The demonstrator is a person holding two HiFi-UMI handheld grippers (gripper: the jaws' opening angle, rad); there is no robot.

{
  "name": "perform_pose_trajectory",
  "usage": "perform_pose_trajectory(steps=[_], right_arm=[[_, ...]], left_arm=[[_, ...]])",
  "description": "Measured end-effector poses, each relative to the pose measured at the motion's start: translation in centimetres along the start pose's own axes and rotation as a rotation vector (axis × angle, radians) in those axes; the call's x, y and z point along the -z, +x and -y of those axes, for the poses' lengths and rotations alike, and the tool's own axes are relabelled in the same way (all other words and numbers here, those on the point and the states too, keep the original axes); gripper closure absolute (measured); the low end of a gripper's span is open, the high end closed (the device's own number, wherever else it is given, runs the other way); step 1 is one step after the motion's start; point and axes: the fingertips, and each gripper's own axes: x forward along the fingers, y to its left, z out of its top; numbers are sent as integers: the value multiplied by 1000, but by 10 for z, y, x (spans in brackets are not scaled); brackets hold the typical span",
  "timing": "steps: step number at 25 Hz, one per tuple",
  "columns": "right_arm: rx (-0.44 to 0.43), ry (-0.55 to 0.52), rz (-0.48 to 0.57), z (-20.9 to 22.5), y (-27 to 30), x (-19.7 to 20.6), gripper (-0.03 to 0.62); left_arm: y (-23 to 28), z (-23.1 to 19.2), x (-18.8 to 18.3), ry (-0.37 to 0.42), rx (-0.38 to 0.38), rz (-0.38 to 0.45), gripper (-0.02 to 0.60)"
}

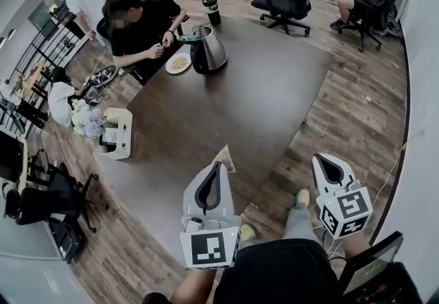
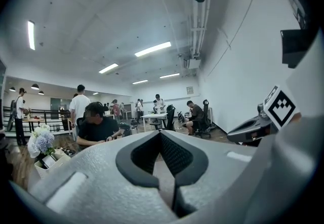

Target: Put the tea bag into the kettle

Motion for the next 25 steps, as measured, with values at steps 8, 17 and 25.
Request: perform_pose_trajectory(steps=[8,17,25], right_arm=[[-147,-30,4,73,48,-15,592],[-214,-34,10,145,70,-18,592],[-226,-31,25,197,69,-24,592]], left_arm=[[66,40,-32,37,-127,-16,575],[139,101,-49,64,-146,-6,575],[175,147,-63,75,-141,3,575]])
